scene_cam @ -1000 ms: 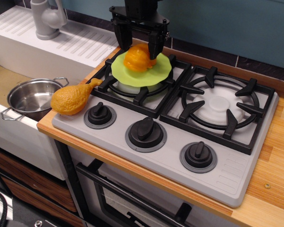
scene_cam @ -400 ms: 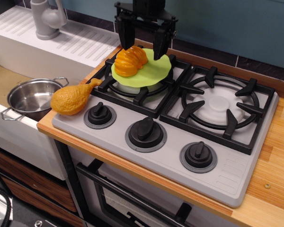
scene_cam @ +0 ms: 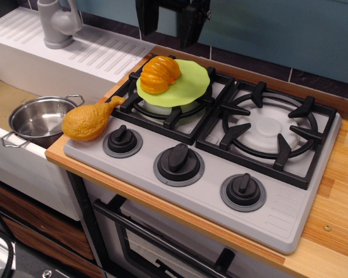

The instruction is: Put pumpkin on plate and chickenwing in pot or pan in sink

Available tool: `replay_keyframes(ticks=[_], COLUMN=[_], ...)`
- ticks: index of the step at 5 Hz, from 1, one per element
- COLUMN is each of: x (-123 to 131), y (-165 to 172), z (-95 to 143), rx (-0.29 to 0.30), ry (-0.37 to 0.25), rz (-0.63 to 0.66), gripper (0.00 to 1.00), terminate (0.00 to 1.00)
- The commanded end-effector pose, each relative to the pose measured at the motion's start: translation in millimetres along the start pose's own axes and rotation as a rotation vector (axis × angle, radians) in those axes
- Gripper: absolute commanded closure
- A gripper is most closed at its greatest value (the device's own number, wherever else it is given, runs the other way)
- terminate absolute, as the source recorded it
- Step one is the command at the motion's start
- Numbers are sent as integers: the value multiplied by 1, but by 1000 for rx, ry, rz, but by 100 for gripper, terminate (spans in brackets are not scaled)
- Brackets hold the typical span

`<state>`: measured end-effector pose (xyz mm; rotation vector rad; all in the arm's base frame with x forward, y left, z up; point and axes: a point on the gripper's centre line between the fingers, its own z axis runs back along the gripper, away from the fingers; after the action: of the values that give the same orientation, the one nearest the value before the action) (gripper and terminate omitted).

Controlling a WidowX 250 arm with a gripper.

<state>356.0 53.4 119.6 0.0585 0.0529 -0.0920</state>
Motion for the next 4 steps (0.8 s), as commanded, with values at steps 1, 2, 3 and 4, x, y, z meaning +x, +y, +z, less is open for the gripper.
replay_keyframes(ticks=[1, 2, 3, 4], x=[2, 2, -19, -32], y=[1, 1, 23, 42], z=[33, 33, 38, 39], rx=[24, 24, 27, 49], ry=[-93, -93, -115, -153], rz=[2, 2, 3, -5], gripper=[0, 0, 0, 0], terminate=[0, 0, 0, 0])
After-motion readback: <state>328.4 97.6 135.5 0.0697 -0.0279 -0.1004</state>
